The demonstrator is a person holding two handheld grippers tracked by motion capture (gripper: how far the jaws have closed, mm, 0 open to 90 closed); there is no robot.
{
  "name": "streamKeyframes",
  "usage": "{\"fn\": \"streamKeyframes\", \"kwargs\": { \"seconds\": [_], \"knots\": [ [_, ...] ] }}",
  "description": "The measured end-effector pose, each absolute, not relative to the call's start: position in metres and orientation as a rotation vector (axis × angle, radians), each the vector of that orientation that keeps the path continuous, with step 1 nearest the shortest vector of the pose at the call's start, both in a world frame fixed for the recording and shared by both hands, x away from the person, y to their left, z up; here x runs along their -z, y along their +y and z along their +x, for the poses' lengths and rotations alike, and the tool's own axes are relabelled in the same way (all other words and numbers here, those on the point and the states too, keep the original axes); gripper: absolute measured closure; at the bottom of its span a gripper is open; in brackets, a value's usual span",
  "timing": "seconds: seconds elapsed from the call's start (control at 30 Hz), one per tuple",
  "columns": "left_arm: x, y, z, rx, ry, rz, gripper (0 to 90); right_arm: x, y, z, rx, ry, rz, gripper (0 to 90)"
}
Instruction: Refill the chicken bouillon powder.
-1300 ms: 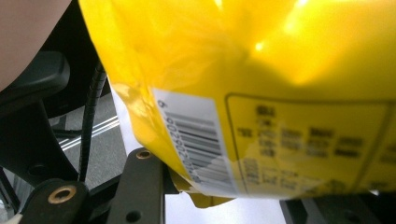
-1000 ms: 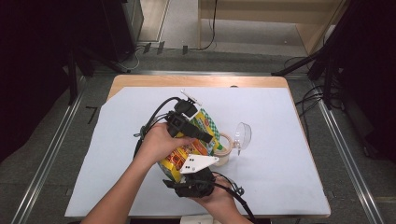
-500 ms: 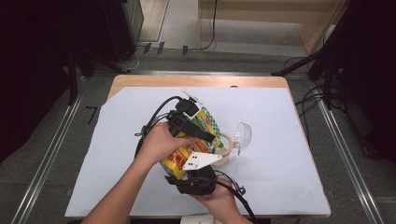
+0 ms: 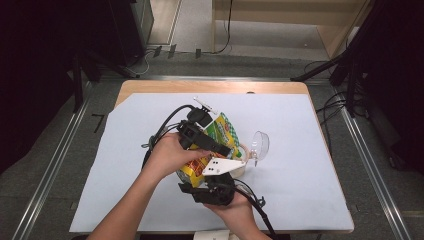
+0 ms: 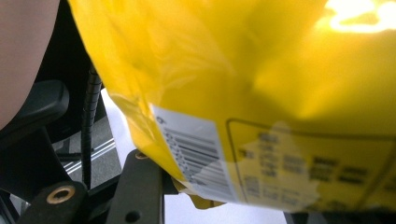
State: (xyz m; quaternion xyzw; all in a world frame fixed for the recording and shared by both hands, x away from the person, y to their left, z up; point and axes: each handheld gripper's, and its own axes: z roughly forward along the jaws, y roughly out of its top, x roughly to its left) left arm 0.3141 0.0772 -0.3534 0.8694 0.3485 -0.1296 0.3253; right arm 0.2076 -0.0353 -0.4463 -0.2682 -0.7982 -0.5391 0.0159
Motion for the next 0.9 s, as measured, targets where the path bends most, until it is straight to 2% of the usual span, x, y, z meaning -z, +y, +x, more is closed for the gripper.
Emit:
{"fn": "streamKeyframes", "kwargs": {
  "seconds": [0.03, 0.07, 0.17, 0.37, 0.5, 0.9],
  "knots": [
    [0.354, 0.077, 0.315, 0.342, 0.909, 2.281, 60.3, 0.446, -0.035, 0.207, 1.671, -2.492, -0.827, 61.1],
    [0.354, 0.077, 0.315, 0.342, 0.909, 2.281, 62.8, 0.446, -0.035, 0.207, 1.671, -2.492, -0.827, 61.1],
    [0.354, 0.076, 0.316, 0.334, 0.912, 2.293, 65.8, 0.445, -0.032, 0.205, 1.660, -2.542, -0.794, 59.6],
    [0.349, 0.074, 0.318, 0.318, 0.917, 2.306, 65.6, 0.443, -0.027, 0.203, 1.662, -2.660, -0.703, 54.4],
    [0.346, 0.073, 0.319, 0.313, 0.923, 2.314, 65.5, 0.440, -0.024, 0.203, 1.660, -2.699, -0.695, 59.0],
    [0.338, 0.076, 0.321, 0.281, 0.903, 2.299, 61.3, 0.433, -0.022, 0.213, 1.696, -2.561, -0.789, 60.2]
  ]
}}
